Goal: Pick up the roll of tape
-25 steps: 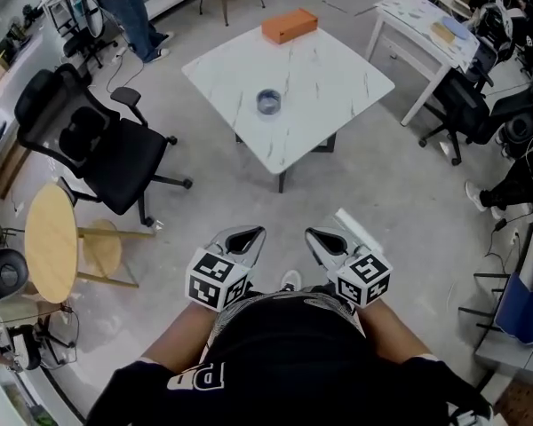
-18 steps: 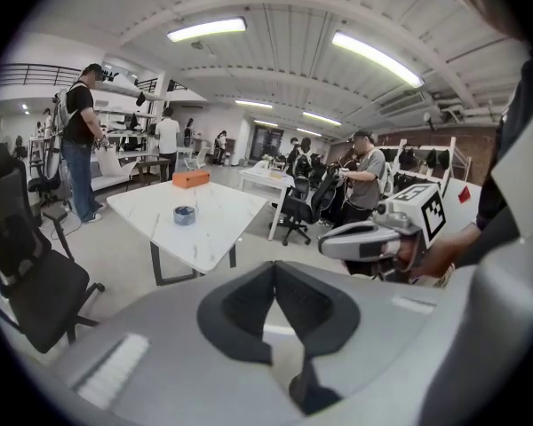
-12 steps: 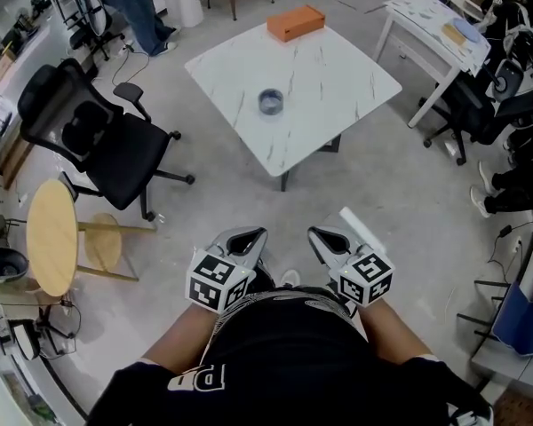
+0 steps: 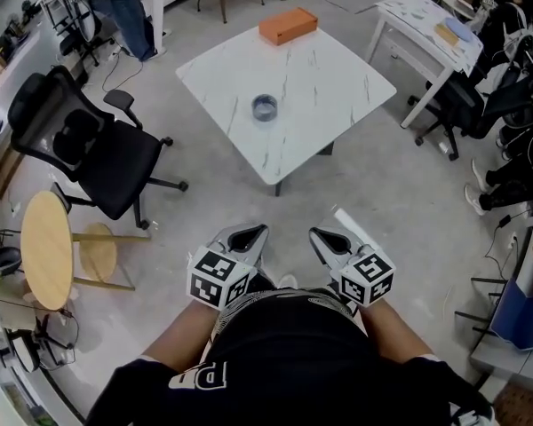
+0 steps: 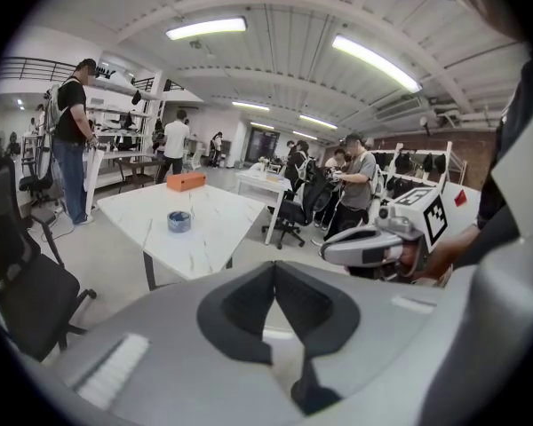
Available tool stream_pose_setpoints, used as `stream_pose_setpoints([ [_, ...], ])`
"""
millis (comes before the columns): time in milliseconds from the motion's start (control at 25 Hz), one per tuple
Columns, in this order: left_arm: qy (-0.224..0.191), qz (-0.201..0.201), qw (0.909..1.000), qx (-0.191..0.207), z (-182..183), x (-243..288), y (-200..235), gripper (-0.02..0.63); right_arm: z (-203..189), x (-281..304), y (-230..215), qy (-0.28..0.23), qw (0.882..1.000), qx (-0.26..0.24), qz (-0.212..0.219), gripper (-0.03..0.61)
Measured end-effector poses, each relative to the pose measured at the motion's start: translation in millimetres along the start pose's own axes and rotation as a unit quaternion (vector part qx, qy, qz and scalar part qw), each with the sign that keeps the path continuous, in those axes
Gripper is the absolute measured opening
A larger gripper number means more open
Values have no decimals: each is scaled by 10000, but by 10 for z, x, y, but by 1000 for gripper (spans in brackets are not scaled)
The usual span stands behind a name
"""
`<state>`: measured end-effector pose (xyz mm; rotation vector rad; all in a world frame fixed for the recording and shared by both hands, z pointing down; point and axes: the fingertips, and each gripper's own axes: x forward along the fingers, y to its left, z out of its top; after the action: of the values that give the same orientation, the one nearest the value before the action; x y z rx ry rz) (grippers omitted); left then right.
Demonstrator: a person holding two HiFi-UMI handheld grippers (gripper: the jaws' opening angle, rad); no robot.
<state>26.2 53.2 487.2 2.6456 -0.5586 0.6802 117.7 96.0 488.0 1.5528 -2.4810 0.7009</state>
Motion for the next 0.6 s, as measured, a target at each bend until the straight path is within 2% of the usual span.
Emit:
stream_pose_setpoints([
  [320,97,29,9999,-110,54,138,390,58,128,377,-169,88,9999,68,-18,-2],
  [600,20,-53,10000,-53,463,336,885,58,480,835,-433,97,9999,47,-112,-2],
])
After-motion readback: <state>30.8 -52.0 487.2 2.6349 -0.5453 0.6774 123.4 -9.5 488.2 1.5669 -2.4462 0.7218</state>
